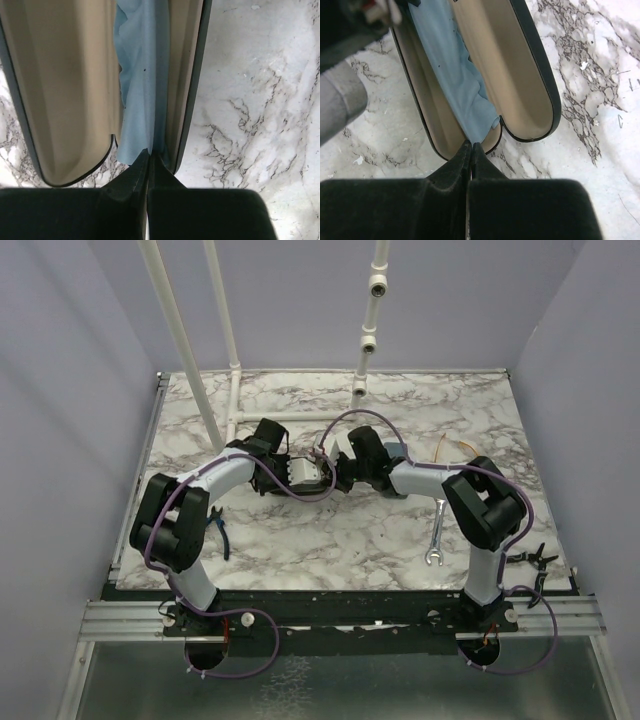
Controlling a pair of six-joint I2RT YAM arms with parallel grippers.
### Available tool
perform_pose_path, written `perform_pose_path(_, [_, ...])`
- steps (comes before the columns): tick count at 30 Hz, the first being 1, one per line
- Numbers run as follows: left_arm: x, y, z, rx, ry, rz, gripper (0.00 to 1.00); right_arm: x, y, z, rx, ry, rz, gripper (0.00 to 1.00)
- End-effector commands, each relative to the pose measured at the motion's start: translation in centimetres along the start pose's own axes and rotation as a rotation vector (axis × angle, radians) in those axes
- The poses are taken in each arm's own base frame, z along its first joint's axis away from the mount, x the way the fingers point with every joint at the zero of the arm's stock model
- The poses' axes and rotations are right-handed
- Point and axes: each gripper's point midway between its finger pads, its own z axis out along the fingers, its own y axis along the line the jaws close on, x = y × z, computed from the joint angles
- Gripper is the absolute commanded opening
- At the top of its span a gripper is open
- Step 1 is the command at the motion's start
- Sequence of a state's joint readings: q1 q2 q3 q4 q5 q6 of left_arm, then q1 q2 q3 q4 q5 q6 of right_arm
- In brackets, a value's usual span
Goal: Organize the sunglasses
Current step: Place the glasses cleaning cloth in the sunglasses case.
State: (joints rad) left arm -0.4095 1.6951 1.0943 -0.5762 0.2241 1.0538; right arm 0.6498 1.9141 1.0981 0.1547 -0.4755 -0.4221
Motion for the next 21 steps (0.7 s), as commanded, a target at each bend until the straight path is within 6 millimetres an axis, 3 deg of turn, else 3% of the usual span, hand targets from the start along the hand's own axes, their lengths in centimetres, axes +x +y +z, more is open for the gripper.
perform_pose_path(1, [-1.3, -2.7, 1.9, 0.100, -0.031, 0.149, 0.00, -0.5, 3.2, 2.0, -0.074, 0.009, -0.077, 0.01])
perform_pose_path(8, [-1.0, -3.0, 2.2, 0.101, -0.025, 0.157, 0.01, -0.1, 3.6, 2.3, -0.083, 0.022, -0.076, 0.00])
perform_pose_path(14, [-0.8, -3.2, 2.5, 0.107, -0.024, 0.158, 0.08, 0.2, 4.0, 2.3, -0.099, 0.032, -0.072, 0.09])
perform_pose_path(21, [-0.9, -3.5, 2.0, 0.102, -0.031, 0.174, 0.31, -0.2, 4.5, 2.0, -0.118, 0.021, -0.069, 0.23])
